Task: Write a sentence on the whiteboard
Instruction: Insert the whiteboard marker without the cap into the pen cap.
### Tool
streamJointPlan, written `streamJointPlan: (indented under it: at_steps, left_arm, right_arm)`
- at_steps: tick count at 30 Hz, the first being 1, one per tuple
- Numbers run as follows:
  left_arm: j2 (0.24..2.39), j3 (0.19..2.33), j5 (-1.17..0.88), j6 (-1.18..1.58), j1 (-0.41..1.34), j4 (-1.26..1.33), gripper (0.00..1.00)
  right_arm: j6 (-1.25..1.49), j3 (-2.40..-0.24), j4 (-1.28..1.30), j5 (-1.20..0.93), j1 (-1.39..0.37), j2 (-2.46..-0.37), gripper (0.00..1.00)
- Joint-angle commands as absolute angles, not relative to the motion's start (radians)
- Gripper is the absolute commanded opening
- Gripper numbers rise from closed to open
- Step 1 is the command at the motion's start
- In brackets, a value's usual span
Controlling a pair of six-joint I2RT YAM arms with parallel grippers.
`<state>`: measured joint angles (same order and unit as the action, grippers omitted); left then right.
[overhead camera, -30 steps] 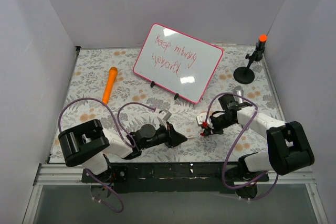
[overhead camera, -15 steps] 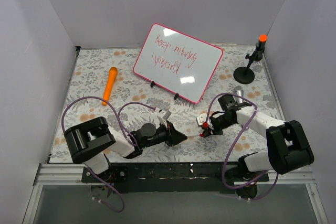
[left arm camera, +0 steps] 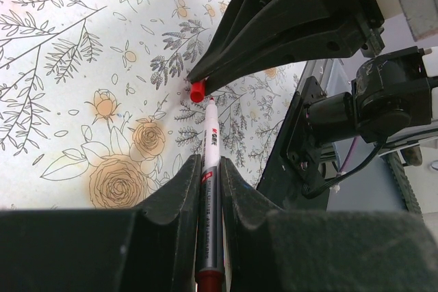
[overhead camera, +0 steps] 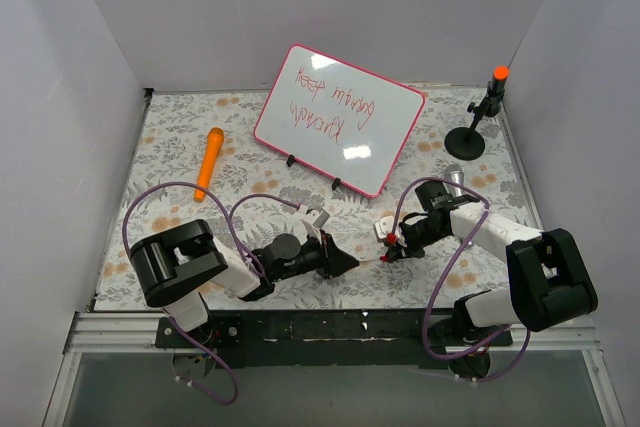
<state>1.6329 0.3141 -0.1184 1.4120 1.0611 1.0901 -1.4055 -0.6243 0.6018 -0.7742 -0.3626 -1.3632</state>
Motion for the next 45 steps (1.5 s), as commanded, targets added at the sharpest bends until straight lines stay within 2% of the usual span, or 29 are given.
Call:
streamJointPlan:
  at_steps: [1, 45]
  left_arm:
    - [1.635, 0.341, -0.123, 1.402, 1.052, 1.106, 0.0]
    - [1.677, 0.362, -0.155, 1.384, 1.042, 1.077, 0.0]
  right_arm:
    - [-1.414, -0.63, 0.618, -0.813, -0.37, -1.367, 0.01]
    - [-1.384, -0.627, 0.589, -0.804, -0.37, -1.371, 0.01]
